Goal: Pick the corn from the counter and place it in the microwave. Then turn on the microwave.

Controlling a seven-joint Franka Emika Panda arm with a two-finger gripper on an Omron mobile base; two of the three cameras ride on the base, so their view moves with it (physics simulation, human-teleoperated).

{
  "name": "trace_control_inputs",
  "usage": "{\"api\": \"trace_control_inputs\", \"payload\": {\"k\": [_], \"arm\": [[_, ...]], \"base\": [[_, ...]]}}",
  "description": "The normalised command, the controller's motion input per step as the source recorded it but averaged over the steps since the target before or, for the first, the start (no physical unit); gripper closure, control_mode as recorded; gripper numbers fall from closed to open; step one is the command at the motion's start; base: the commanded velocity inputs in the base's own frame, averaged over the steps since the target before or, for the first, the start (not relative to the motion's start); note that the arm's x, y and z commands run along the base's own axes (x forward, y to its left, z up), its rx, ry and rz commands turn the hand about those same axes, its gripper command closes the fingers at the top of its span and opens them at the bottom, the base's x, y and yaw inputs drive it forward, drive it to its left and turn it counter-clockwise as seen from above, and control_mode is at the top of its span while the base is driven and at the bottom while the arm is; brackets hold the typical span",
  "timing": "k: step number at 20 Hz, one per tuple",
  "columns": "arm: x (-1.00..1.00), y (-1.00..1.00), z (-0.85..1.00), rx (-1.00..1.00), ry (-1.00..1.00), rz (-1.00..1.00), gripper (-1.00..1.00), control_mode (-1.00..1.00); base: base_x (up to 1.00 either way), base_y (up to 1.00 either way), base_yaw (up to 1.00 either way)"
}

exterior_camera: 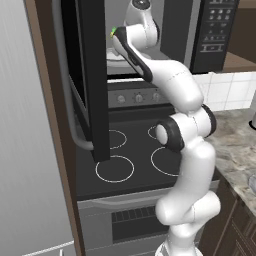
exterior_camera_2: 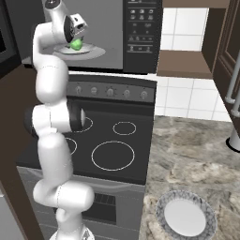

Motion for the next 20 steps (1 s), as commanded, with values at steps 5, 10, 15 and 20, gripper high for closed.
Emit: {"api": "trace_control_inputs", "payload": {"k": [5,10,15,20], "arm": [[0.27,0.01,-0.03,0.00,0.07,0.00,1.00,-1.00],[0.20,0.01,-0.08,0.00,0.05,0.00,1.00,-1.00],[-0.05,0.03,-0.02,0.00,0.01,0.00,-1.00,-1.00],[-0.46,0.00,0.02,0.00,0.00,0.00,-1.00,-1.00]], "base": [[0.00,0.00,0.00],[0.00,0.00,0.00],[0.00,0.00,0.00],[0.00,0.00,0.00]]}}
